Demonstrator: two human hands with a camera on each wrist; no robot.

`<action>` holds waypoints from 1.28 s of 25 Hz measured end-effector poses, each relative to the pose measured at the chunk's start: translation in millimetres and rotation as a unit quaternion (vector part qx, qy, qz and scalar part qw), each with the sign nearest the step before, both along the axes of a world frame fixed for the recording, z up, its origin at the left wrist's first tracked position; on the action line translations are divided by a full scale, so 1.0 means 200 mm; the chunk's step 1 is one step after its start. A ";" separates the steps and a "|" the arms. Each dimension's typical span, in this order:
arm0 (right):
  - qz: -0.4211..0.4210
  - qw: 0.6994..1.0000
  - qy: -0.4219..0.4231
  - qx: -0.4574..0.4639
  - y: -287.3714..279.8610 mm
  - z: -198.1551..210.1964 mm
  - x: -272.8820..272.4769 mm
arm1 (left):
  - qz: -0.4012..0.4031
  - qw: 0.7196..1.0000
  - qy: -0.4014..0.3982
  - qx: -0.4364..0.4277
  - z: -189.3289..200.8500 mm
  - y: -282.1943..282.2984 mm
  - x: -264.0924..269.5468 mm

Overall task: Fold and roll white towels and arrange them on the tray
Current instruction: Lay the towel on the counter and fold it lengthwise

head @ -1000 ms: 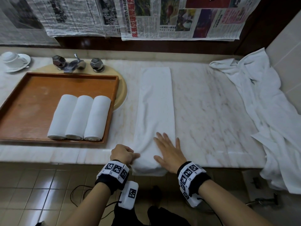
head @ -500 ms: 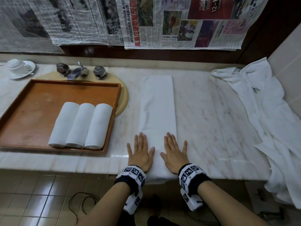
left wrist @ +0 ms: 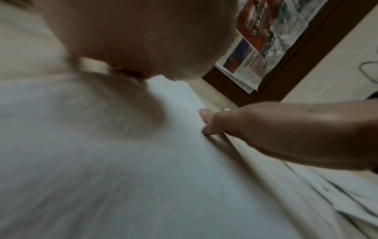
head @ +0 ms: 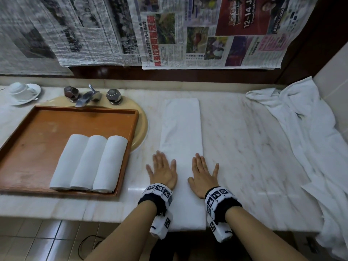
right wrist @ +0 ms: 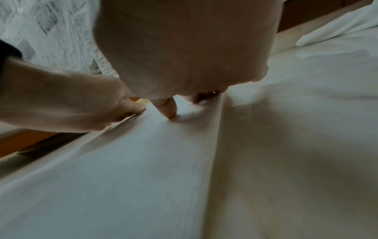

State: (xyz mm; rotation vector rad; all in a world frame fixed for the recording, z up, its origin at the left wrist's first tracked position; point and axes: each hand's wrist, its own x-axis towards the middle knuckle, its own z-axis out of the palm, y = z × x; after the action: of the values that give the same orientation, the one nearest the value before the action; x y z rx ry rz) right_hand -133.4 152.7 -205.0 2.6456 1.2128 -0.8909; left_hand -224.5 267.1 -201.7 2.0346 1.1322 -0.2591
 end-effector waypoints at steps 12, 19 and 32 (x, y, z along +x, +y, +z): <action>-0.063 0.998 0.006 -0.004 0.38 0.00 0.29 | -0.020 0.999 -0.039 0.008 -0.02 0.34 0.35; -0.021 0.999 0.014 0.040 0.53 -0.01 0.48 | -0.029 0.998 -0.030 0.044 -0.06 0.58 0.55; -0.100 0.995 0.009 0.024 0.65 -0.04 0.61 | -0.298 0.949 0.051 0.089 -0.04 0.76 0.68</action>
State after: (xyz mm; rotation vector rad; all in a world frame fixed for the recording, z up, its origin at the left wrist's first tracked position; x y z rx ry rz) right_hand -11.8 282.1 -212.9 2.8422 0.9960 -0.9277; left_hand -87.6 418.6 -209.8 2.5155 0.5820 -0.5840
